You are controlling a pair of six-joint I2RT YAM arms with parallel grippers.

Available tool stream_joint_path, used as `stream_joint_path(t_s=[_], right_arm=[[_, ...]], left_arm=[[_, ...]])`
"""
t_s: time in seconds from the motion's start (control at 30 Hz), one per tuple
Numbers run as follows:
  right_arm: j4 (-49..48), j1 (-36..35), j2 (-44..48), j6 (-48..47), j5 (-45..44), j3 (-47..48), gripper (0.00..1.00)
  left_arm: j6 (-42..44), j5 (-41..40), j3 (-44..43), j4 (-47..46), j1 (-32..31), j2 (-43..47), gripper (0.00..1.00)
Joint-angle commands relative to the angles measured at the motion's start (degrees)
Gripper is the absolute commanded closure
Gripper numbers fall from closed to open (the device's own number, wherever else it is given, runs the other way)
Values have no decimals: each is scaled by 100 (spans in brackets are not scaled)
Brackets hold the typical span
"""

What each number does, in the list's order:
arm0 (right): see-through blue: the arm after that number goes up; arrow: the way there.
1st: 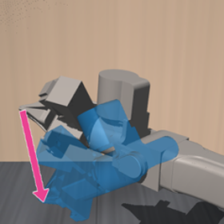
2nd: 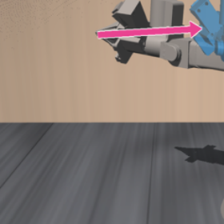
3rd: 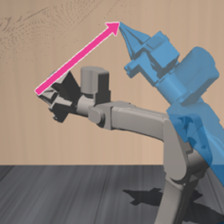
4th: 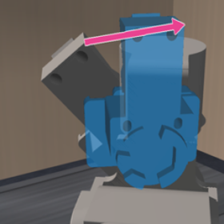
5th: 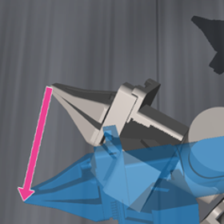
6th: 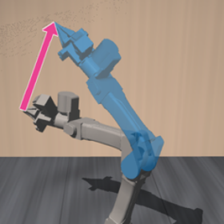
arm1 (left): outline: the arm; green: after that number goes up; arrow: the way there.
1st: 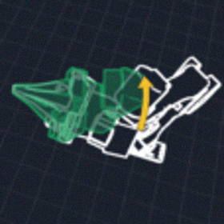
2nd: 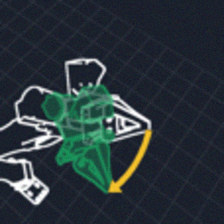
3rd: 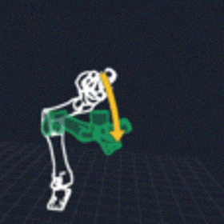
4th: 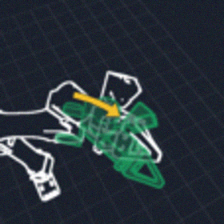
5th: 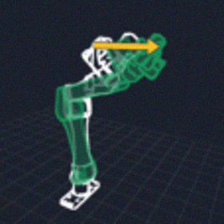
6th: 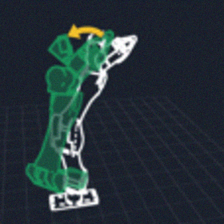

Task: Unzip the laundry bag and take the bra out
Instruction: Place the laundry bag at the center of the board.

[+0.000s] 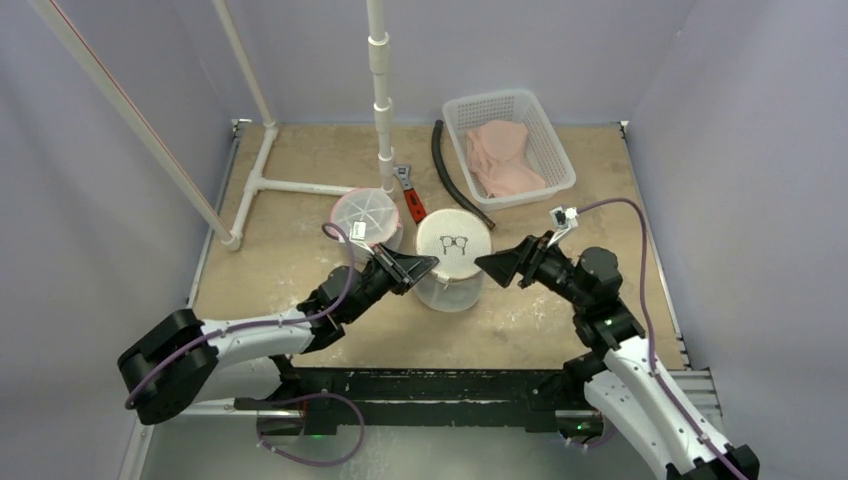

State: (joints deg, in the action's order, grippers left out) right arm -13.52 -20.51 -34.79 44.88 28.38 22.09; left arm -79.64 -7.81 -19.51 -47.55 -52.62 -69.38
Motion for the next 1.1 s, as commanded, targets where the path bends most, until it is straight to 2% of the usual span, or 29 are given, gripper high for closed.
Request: stream_joint_path(t_s=[0.0, 0.07, 0.13, 0.23, 0.33, 0.4, 0.53, 0.7, 0.77, 0.87, 1.07], right_arm=[[1289, -206, -33, -1545, -910, 898, 11], [1526, -667, -230, -1729, -1641, 1227, 12], [1605, -1603, -442, -1774, -2706, 1505, 13], [1689, -2646, -808, -1680, -4368, 1907, 13], [1776, -3262, -1180, -1378, -5610, 2039, 7], [1745, -3300, -1227, -1016, -5886, 1903, 4], [1243, -3281, -707, -684, -5880, 1223, 2], [1077, -3263, -35, -1001, -4702, 1022, 3], [826, -3270, -8, -1141, -4196, 949, 8], [763, -3291, -292, -869, -3612, 876, 17], [258, -3467, -827, -609, -3380, 710, 35]], left_arm=[[319, -706, -289, 680, 16, 555, 100], [336, -939, -362, 873, 21, 645, 100], [362, -1121, -431, 1032, 16, 694, 100], [361, -1269, -493, 1213, 21, 744, 100], [353, -1363, -501, 1366, 23, 812, 100], [346, -1408, -485, 1439, 20, 857, 100], [325, -1463, -427, 1535, 23, 937, 100], [273, -1565, -376, 1654, 23, 987, 100], [241, -1619, -391, 1664, 20, 982, 100], [217, -1676, -437, 1706, 21, 963, 100], [126, -1702, -481, 1749, 16, 925, 100]])
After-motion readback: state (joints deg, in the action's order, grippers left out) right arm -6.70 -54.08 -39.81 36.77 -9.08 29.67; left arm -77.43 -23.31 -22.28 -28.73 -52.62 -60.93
